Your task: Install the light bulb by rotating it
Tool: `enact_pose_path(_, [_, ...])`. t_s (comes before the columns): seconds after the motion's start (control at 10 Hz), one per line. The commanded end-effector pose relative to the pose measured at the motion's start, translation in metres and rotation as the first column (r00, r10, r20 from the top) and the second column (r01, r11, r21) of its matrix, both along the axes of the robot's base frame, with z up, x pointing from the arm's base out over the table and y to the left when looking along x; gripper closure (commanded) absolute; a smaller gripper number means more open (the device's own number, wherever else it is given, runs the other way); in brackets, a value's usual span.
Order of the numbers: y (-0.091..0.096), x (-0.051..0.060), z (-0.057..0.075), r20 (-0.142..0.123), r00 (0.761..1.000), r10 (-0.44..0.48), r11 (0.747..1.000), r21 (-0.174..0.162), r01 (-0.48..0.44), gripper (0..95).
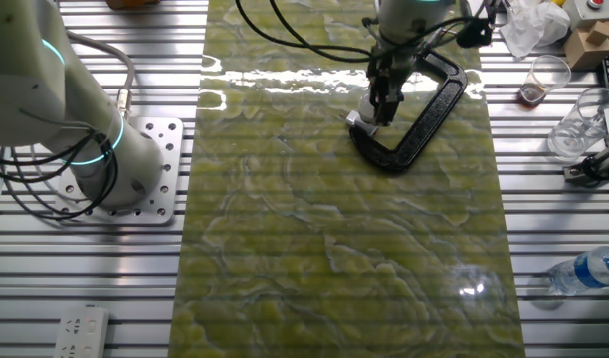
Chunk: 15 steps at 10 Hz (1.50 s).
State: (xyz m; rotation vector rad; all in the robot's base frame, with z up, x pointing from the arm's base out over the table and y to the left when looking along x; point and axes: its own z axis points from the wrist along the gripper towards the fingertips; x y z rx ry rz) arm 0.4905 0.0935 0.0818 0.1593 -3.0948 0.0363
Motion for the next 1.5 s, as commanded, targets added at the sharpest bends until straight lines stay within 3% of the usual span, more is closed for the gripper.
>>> enact_pose_path(0.1, [-0.0001, -0.0007, 0.0018, 0.026, 0.876, 0.482, 0.874, 0.057, -0.482, 38.0])
enact_pose_path(0.3, [-0.0001, -0.0006, 0.0019, 0.054, 0.782, 0.621, 0.779, 0.067, -0.624, 38.0])
enact_pose_path(0.5, [-0.0001, -0.0007, 0.0019, 0.070, 0.755, 0.651, 0.751, 0.083, -0.655, 38.0])
enact_pose_path(0.6, [-0.0001, -0.0007, 0.0019, 0.072, 0.731, 0.679, 0.726, 0.084, -0.682, 19.0])
enact_pose_path(0.8, [-0.0001, -0.0007, 0.0019, 0.085, 0.689, 0.720, 0.683, 0.087, -0.725, 19.0])
enact_pose_path(0.9, [-0.0001, -0.0007, 0.0019, 0.089, 0.680, 0.728, 0.674, 0.089, -0.733, 19.0])
enact_pose_path(1.0, [-0.0001, -0.0007, 0.0019, 0.098, 0.637, 0.764, 0.632, 0.085, -0.771, 19.0])
enact_pose_path(1.1, [-0.0001, -0.0007, 0.0019, 0.098, 0.616, 0.782, 0.610, 0.082, -0.788, 19.0])
enact_pose_path(1.2, [-0.0001, -0.0007, 0.0019, 0.097, 0.610, 0.787, 0.604, 0.081, -0.793, 38.0])
enact_pose_path(1.5, [-0.0001, -0.0007, 0.0019, 0.099, 0.582, 0.807, 0.576, 0.080, -0.813, 38.0])
